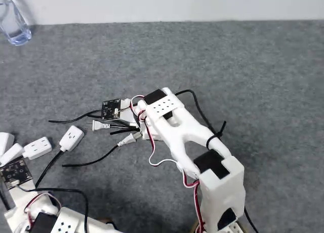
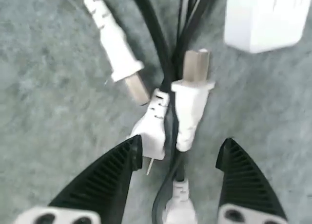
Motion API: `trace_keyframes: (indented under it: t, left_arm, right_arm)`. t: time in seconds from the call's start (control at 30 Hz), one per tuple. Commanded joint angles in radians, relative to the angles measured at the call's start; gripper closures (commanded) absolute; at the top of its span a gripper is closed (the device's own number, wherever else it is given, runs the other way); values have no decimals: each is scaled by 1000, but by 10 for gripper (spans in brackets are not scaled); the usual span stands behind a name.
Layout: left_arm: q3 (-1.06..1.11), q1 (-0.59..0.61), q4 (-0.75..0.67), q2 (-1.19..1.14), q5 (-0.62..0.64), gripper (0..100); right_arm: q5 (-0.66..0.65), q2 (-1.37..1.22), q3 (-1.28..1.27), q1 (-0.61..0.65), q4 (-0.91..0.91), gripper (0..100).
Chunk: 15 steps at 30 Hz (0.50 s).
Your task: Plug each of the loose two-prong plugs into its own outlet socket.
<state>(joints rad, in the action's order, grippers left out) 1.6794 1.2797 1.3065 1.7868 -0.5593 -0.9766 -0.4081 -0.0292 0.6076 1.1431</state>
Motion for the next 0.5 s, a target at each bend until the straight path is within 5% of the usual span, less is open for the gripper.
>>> trace_keyframes:
  t: [0.0,0.27,0.47]
  left_arm:
    - [-8,-5,-8,3,0,705]
    - [-8,-5,-8,3,0,705]
    - [-8,-5,-8,3,0,705]
  right_arm:
    - [-26,-36,57,-12,-33,753]
    - [-51,-102,55,-77,59,755]
    - [-233,-110,55,-102,312,754]
